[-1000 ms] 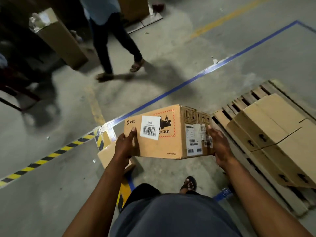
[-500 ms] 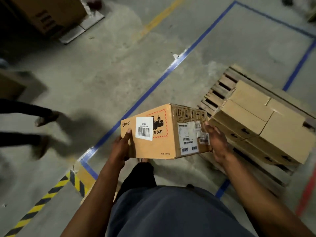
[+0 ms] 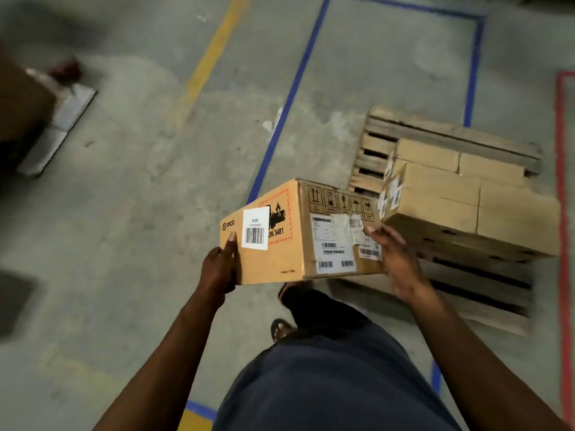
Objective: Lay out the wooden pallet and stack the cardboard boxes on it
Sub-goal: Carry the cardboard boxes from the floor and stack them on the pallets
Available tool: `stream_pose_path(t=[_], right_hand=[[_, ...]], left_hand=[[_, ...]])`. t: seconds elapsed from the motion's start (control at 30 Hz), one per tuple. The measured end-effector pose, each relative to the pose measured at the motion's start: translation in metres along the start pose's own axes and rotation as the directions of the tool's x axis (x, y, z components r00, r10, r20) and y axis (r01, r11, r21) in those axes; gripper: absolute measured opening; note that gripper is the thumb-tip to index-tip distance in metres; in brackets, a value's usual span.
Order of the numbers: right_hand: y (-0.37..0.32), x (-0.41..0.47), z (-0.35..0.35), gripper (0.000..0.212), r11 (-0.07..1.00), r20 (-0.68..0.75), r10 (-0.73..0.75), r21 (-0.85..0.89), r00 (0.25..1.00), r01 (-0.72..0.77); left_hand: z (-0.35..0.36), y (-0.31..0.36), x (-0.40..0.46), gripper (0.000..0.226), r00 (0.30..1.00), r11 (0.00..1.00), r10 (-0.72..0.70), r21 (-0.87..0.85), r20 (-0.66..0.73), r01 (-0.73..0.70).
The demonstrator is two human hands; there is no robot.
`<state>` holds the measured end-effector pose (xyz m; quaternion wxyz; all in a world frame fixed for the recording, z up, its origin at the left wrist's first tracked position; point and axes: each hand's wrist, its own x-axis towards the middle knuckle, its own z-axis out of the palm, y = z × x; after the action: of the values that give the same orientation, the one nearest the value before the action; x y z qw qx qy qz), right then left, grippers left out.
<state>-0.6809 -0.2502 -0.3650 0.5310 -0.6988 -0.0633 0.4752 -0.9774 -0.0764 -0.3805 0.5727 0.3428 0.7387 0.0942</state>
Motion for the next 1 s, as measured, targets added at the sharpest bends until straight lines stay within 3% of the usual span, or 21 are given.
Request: stream_pose_path(t=[0.1, 0.13, 0.23, 0.37, 0.53, 0.67, 0.8, 0.93, 1.0], right_hand=[[-0.019, 0.048, 0.012, 0.07, 0.997, -0.077, -0.016, 0.076, 0.997, 0.022], [-0.028, 0.064, 0.017, 0.066, 0.995, -0.1, -0.016, 0.099, 0.995, 0.025], [-0.063, 0.094, 0.033, 0.028, 0.991, -0.157, -0.064, 0.104, 0.986, 0.081], [-0.116, 0.142, 0.048, 0.035, 0.982, -0.211, -0.09, 0.146, 0.973, 0.122], [-0.162, 0.214, 0.07, 0.021, 0.973, -0.301, -0.067, 0.191, 0.951, 0.129], [-0.194, 0.268, 0.1, 0.011, 0.963, -0.439, -0.017, 0.235, 0.898, 0.133], [-0.234, 0.314, 0.134, 0.024, 0.954, -0.547, 0.07, 0.281, 0.834, 0.104], [-0.291, 0.35, 0.158, 0.035, 0.906, -0.656, 0.096, 0.369, 0.749, 0.207], [-0.308, 0.364, 0.165, 0.015, 0.896, -0.68, 0.098, 0.378, 0.727, 0.233]], left_hand=[[0.017, 0.066, 0.03, 0.057, 0.996, 0.993, 0.082, 0.078, 0.031, -0.084], [0.021, 0.09, 0.038, 0.056, 0.994, 0.989, 0.105, 0.1, 0.038, -0.108], [0.031, 0.149, 0.061, 0.059, 0.986, 0.97, 0.152, 0.18, 0.062, -0.161], [0.051, 0.235, 0.095, 0.054, 0.974, 0.957, 0.191, 0.196, 0.119, -0.212], [0.084, 0.334, 0.158, 0.049, 0.96, 0.943, 0.193, 0.231, 0.204, -0.239], [0.117, 0.407, 0.228, 0.054, 0.941, 0.922, 0.17, 0.288, 0.293, -0.257], [0.143, 0.488, 0.278, 0.047, 0.901, 0.883, 0.135, 0.363, 0.413, -0.299], [0.175, 0.58, 0.304, 0.048, 0.846, 0.82, 0.117, 0.429, 0.52, -0.378], [0.201, 0.619, 0.321, 0.048, 0.828, 0.789, 0.075, 0.475, 0.556, -0.39]])
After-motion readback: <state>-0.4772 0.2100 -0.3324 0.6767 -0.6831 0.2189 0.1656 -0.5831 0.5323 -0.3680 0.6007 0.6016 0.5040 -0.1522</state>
